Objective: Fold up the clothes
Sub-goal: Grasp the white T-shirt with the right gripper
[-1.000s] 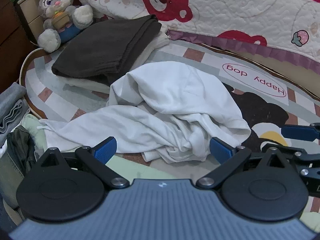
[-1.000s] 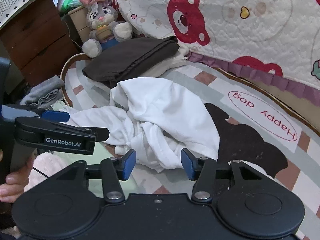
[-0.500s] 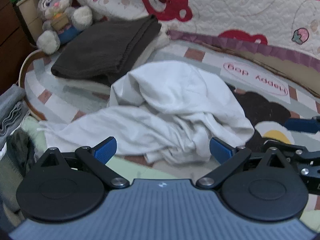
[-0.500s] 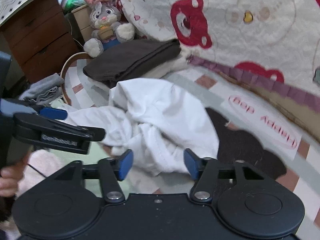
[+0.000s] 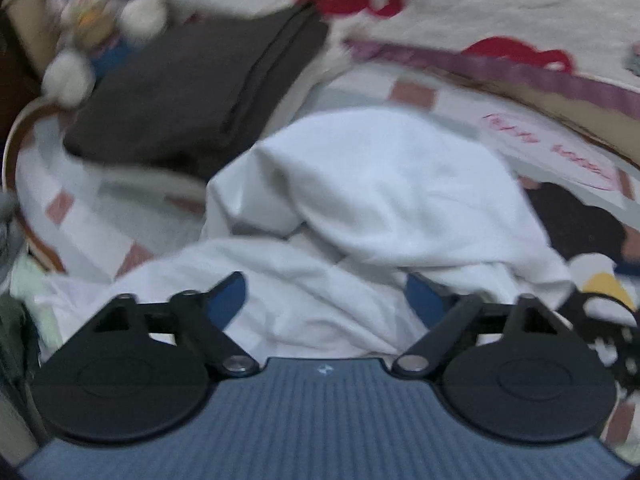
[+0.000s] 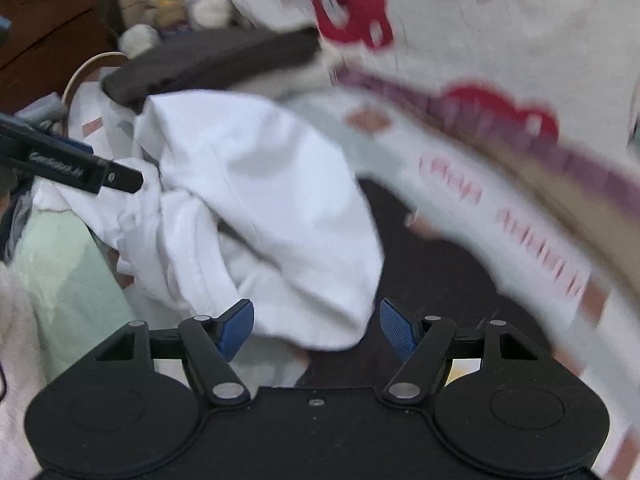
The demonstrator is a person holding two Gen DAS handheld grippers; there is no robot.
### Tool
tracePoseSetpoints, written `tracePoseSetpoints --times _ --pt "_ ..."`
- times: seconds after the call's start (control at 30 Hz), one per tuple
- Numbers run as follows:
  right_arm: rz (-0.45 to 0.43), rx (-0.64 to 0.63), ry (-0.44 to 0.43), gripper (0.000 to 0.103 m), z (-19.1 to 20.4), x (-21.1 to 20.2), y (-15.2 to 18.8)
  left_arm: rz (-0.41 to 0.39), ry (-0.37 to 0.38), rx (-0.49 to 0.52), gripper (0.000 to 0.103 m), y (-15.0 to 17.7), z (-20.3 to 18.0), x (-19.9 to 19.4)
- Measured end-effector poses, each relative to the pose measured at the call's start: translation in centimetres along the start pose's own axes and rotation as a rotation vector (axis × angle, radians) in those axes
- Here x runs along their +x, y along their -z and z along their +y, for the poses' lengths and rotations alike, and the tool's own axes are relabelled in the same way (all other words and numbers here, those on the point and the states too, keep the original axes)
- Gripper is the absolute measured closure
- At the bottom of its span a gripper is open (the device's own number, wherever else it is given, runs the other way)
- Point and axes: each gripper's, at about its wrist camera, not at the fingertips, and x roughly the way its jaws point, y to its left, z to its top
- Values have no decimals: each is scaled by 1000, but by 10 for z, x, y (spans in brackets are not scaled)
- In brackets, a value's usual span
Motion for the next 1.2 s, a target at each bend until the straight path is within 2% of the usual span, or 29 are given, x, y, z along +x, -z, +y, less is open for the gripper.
tracePoseSetpoints --times 0.13,0.27,0.3,0.37,0.47,0.53,0.63,0.67,0.8,0.83,0.97,1.1,1.13,1.17,1.2 --pt "28 252 -200 28 -20 4 11 35 66 -107 22 -6 17 15" --pt "146 430 -228 24 -35 19 35 22 122 -188 22 -12 23 27" --pt "176 474 -234 24 -39 23 41 -2 157 -213 22 -9 25 30" --pt "180 565 -300 24 -42 27 50 -57 237 -266 23 -1 30 35" --pt "133 777 -512 24 -36 35 65 -4 335 -308 28 8 41 43" --pt "87 834 -577 24 -23 40 68 -39 302 -295 28 10 46 38" --pt "-7 803 -505 24 5 49 59 -94 194 -261 28 12 49 32" --pt "-38 791 -481 23 15 51 57 -104 193 -274 28 11 53 32" --pt "-137 584 -215 22 65 64 36 -141 177 -313 28 10 64 30" --pt "-157 567 -174 21 74 68 33 -140 185 -324 28 10 67 32" --pt "-211 666 -153 12 75 79 33 -132 220 -368 28 9 77 38" --pt "-250 631 -142 12 71 85 29 -124 254 -412 28 9 87 45" --pt "-260 621 -139 17 70 86 28 -122 262 -423 28 9 89 47" --pt "-270 612 -136 35 70 87 27 -120 271 -434 28 9 91 48" --pt "-279 603 -133 43 69 89 26 -118 279 -446 28 9 94 50"
